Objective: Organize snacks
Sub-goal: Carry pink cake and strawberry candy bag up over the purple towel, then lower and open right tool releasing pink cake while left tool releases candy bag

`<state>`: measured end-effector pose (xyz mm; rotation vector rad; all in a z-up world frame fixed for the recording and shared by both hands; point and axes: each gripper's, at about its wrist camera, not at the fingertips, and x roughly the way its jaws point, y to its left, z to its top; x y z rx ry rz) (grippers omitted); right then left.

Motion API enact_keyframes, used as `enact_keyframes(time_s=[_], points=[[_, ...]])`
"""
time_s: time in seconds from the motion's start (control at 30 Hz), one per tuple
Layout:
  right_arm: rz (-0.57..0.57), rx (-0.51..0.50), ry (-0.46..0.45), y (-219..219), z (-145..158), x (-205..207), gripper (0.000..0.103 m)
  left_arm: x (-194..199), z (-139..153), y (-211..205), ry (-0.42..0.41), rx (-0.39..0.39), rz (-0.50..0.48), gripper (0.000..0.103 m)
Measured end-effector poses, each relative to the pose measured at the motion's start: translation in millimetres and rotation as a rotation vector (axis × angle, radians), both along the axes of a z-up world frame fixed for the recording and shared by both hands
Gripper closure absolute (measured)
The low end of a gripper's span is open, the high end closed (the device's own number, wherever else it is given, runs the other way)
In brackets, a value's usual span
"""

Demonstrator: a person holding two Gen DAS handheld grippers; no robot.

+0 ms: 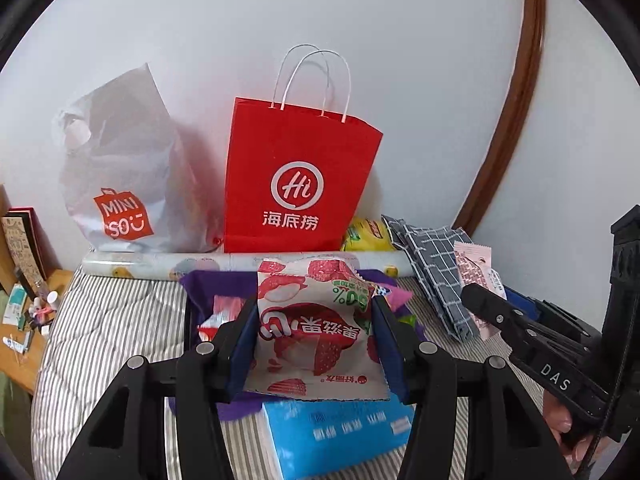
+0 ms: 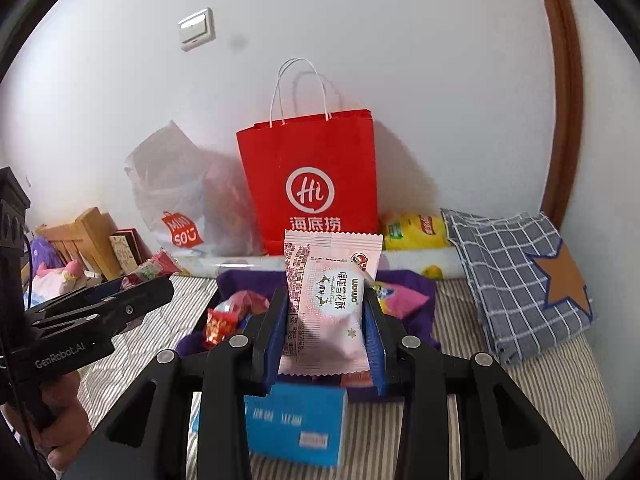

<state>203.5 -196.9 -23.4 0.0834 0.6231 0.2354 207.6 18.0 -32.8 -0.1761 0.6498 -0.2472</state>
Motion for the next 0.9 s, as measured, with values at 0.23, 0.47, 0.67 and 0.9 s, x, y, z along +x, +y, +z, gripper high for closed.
enact_keyframes(time_s=[0.23, 0.47, 0.67, 0.9], points=[[0.022, 0.027, 0.023, 5, -20, 38, 0.067, 38, -28, 5, 0.034, 0.015, 0.044, 0.051], [0.052, 0.083, 0.026, 5, -52, 64, 0.067, 65, -60, 22, 0.062, -0.005, 0.086, 0.051], [0.027, 0.082, 0.116, 6, -88, 82, 0.067, 68, -81, 34, 0.109, -0.007, 0.126, 0.051], [0.037, 0.105, 0.122, -2, -97, 83, 0.067, 70, -93, 33, 0.139, -0.036, 0.114, 0.051]])
